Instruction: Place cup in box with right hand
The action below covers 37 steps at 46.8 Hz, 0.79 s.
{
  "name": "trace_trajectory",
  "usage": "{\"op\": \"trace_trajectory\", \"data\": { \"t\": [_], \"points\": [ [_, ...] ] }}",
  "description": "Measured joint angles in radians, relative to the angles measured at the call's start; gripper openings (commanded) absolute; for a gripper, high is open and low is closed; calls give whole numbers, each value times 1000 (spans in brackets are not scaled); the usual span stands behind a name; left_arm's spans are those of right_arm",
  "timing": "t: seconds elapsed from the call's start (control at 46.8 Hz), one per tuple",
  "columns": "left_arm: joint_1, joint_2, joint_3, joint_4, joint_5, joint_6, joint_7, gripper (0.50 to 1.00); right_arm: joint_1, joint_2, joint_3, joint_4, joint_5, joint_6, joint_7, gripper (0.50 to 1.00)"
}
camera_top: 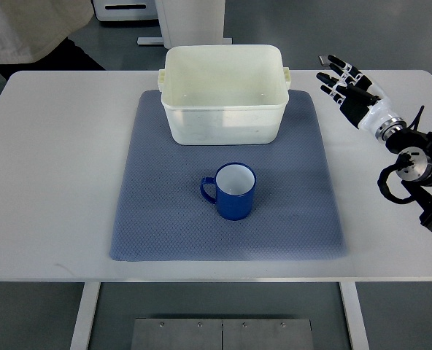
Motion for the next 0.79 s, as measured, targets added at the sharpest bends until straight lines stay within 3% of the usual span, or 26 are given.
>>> {"op": "trace_trajectory", "data": {
  "t": [0.791],
  "points": [
    [2,0,-1,0,-19,8,0,1000,0,3,-2,6,-1,1,8,1000]
  ]
}}
